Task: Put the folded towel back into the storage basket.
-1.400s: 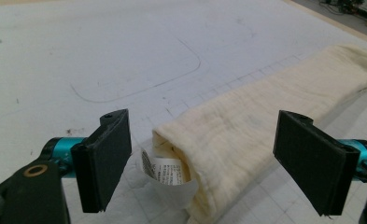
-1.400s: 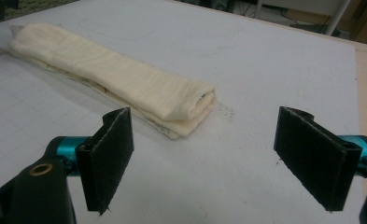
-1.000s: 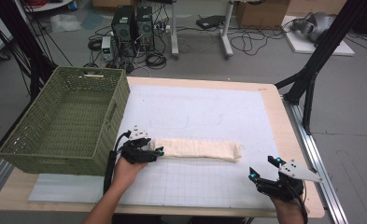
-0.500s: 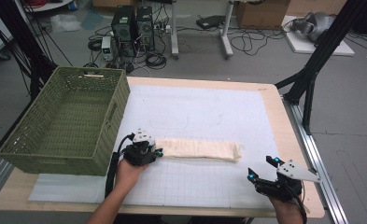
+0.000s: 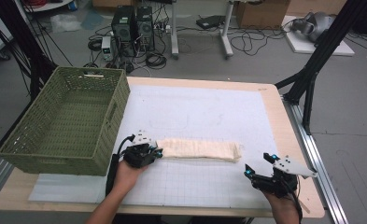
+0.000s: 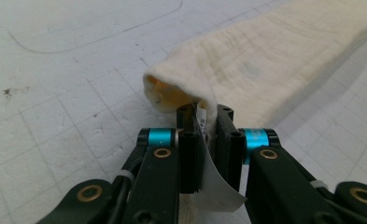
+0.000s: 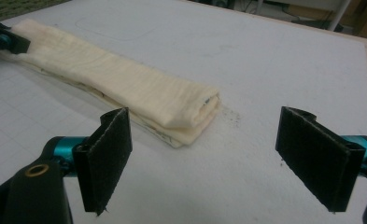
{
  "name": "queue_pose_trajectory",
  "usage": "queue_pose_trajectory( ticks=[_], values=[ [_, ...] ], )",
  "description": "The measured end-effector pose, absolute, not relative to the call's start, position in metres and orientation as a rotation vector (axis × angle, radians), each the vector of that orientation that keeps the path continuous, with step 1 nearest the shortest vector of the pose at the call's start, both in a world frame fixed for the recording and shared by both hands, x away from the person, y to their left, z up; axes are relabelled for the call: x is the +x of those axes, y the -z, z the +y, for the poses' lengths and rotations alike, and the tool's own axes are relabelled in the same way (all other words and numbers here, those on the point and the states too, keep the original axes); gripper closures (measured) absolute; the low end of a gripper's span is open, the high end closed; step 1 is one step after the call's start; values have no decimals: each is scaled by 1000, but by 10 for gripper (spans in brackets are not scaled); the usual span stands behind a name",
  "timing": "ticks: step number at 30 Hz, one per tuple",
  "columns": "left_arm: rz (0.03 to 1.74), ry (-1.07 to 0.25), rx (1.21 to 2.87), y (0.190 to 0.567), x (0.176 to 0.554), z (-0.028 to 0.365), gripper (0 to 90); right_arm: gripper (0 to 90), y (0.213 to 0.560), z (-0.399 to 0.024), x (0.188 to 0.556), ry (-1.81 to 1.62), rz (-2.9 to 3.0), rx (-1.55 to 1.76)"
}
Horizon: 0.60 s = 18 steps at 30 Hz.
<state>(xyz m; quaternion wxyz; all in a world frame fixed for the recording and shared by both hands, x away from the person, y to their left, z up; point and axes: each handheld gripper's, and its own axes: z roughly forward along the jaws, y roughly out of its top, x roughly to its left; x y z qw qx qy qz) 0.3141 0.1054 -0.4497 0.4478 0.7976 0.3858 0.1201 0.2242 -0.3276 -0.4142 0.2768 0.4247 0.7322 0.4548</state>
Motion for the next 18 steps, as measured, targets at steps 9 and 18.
queue_pose_trajectory(
  ticks=[9,18],
  values=[
    [954,-287,1961,450,313,107,811,245,415,-315,242,-1237,1991,1162],
    [960,-290,1964,451,313,106,810,309,427,-301,272,-1186,2047,1234]
  ],
)
